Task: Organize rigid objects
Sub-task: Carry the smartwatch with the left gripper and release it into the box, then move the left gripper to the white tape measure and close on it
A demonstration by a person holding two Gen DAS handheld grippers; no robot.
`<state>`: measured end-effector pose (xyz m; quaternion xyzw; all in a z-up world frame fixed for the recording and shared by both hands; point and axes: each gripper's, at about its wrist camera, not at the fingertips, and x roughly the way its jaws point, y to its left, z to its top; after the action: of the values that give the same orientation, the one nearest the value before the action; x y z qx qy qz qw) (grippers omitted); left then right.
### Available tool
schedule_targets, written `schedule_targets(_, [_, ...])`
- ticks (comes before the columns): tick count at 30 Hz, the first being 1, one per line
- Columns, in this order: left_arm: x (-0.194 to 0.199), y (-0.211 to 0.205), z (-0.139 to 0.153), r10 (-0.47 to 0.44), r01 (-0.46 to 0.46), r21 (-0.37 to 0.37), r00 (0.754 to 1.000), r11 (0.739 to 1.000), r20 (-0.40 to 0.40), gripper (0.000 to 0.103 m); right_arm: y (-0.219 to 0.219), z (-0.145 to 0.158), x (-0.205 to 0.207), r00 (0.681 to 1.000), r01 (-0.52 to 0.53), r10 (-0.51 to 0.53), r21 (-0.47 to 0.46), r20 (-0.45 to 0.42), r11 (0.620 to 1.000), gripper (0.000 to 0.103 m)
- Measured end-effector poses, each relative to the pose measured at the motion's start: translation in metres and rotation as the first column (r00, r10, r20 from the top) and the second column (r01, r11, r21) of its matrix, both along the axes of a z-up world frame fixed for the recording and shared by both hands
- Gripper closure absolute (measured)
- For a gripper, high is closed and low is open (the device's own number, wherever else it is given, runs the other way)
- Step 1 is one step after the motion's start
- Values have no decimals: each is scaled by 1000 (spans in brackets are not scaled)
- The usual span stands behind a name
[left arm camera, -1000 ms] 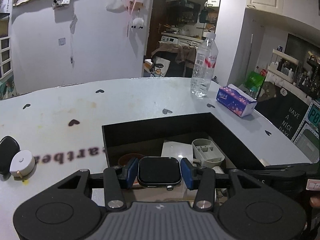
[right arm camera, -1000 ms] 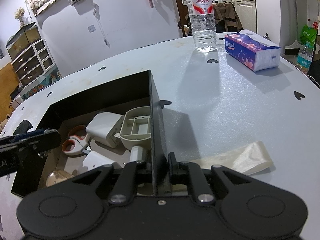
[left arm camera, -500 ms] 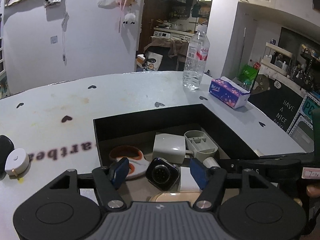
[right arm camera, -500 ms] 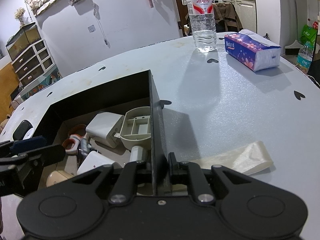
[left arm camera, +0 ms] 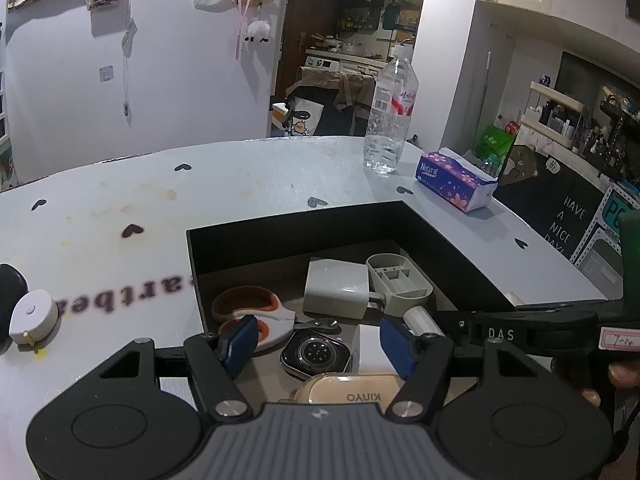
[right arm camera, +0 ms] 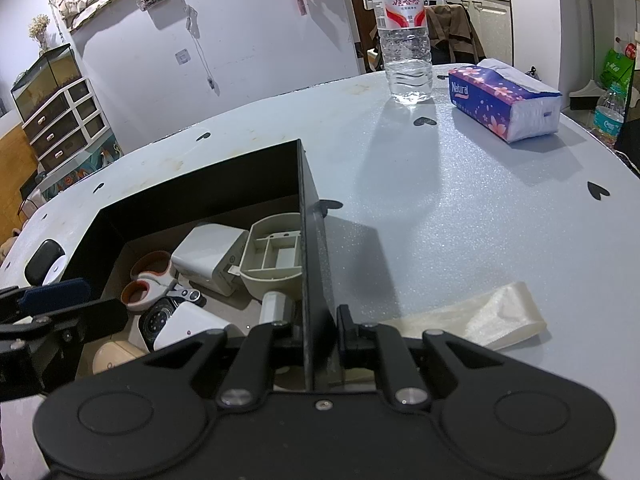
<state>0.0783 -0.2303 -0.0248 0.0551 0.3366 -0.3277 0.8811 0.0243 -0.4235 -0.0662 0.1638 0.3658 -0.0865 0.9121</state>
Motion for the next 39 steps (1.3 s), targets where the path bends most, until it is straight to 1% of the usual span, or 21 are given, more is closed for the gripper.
schedule_targets(6, [0, 0, 0, 3, -3, -1, 1000, 1000, -4, 34, 0, 0, 0, 1000, 0, 0, 0, 0, 1000, 90])
schedule_targets(8, [-1, 2, 1, 7, -7, -4, 1000, 1000, -6, 25, 0, 0, 0, 1000, 0, 0, -1, 0, 1000, 90])
schedule_targets(9, [-2, 3, 2, 1, -1, -9, 1000, 1000, -8, 23, 0, 0, 0, 1000, 0, 0, -1, 0, 1000, 90])
schedule_targets(11, [-5, 3, 4, -12, 12, -14, 1000, 1000, -6, 14, 0, 0, 0, 1000, 0, 0, 0, 0, 1000, 91])
schedule_targets(13, [-8, 3, 6, -21, 21, -16, 1000, 1000, 4, 8, 0, 0, 0, 1000, 0, 0, 0, 0, 1000, 91])
schedule_targets(19, [-13, 8, 12, -17, 18, -29, 1000, 999, 18, 0, 0, 0, 0, 1000, 0, 0, 0, 0, 1000, 91])
schedule_targets(24, [-12, 16, 16, 16, -15, -37, 1000, 999, 15, 0, 0, 0, 0, 1000, 0, 0, 0, 0, 1000, 91])
schedule_targets(27, [-10, 24, 18, 38, -37, -38, 999, 999, 27, 0, 0, 0, 0, 1000, 1, -1, -1, -1, 1000, 91])
schedule_targets(31, [-3, 40, 19, 92, -91, -38, 995, 995, 40, 0, 0, 0, 0, 1000, 0, 0, 0, -1, 1000, 91])
schedule_targets(33, [0, 51, 18, 125, -123, -44, 990, 991, 64, 0, 0, 0, 0, 1000, 0, 0, 0, -1, 1000, 91])
schedule_targets(35, [1, 64, 16, 140, -132, -64, 982, 989, 129, 0, 0, 0, 0, 1000, 1, -1, 0, -1, 1000, 91])
schedule_targets(36, [2, 69, 14, 156, -150, -46, 974, 988, 162, 0, 0, 0, 0, 1000, 0, 0, -1, -1, 1000, 91])
schedule_targets(37, [4, 74, 13, 177, -175, -29, 968, 984, 178, 0, 0, 0, 0, 1000, 0, 0, -1, -1, 1000, 91])
schedule_targets(39, [10, 86, 9, 215, -213, -25, 963, 977, 165, 0, 1, 0, 0, 1000, 0, 0, -3, -2, 1000, 91])
